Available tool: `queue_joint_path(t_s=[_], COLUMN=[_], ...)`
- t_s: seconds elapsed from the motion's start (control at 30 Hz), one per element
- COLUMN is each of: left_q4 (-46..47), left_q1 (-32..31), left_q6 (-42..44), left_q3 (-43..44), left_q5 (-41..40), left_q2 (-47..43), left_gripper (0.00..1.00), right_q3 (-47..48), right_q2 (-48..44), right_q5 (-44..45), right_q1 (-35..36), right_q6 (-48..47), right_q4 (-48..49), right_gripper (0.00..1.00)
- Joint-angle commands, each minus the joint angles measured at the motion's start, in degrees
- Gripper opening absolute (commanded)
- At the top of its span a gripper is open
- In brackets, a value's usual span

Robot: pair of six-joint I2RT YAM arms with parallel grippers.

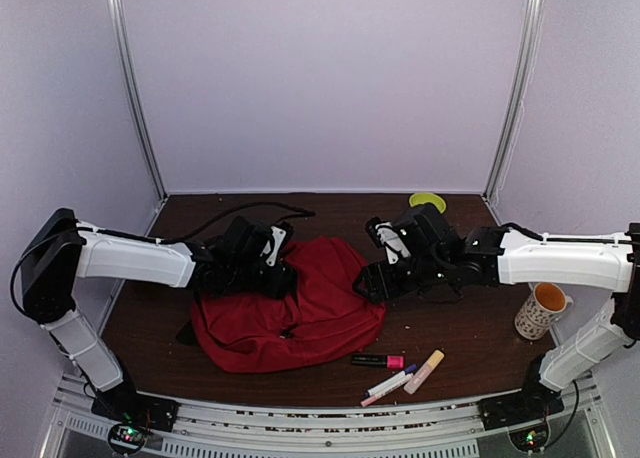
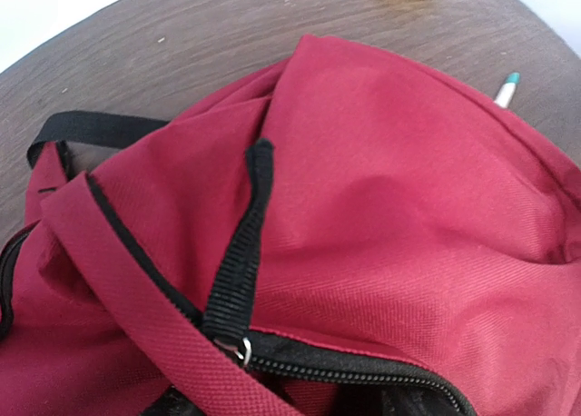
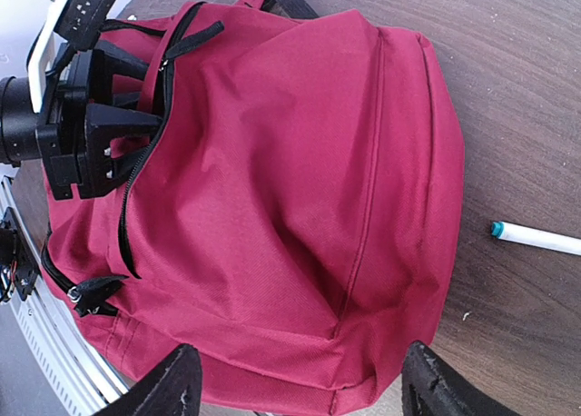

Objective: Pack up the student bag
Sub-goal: Pick up the pen from the center of the board.

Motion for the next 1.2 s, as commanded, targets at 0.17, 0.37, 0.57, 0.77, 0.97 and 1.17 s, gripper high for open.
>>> queue_joint_path(t_s=[0.17, 0.37, 0.57, 0.77, 0.97, 1.17], left_q4=[7.2, 8.4, 13.6, 19.3, 16.2, 11.7], left_q1=[-0.4, -0.5, -0.4, -0.4, -0.4, -0.8], left_q6=[-0.6, -1.1, -2.1, -3.3, -2.8, -2.6], left_q3=[2.2, 3.5, -2.9, -9.9, -9.1, -7.8], left_q5=[10.2, 11.7, 12.6, 14.0, 13.4, 12.2], left_q2=[3.2, 3.2, -4.8, -12.1, -11.7, -12.2], left_gripper=[0.66, 0.72, 0.83, 0.91, 0.90, 0.74], right_q3=[0.7, -0.2, -1.2, -0.8, 0.7, 0.3], right_q2=[0.3, -0.6, -1.4, -0.7, -0.3, -1.6], right_q5=[1.2, 1.1, 1.2, 1.4, 3.1, 11.9], right_q1=[0.1, 0.1, 0.1, 0.1, 0.0, -1.8], right_q6=[-0.2, 0.0, 0.0, -0.1, 0.0, 1.9], right_q4=[0.7, 1.1, 1.2, 2.0, 1.0, -1.9], right_gripper=[0.76, 0.76, 0.77, 0.77, 0.77, 0.77])
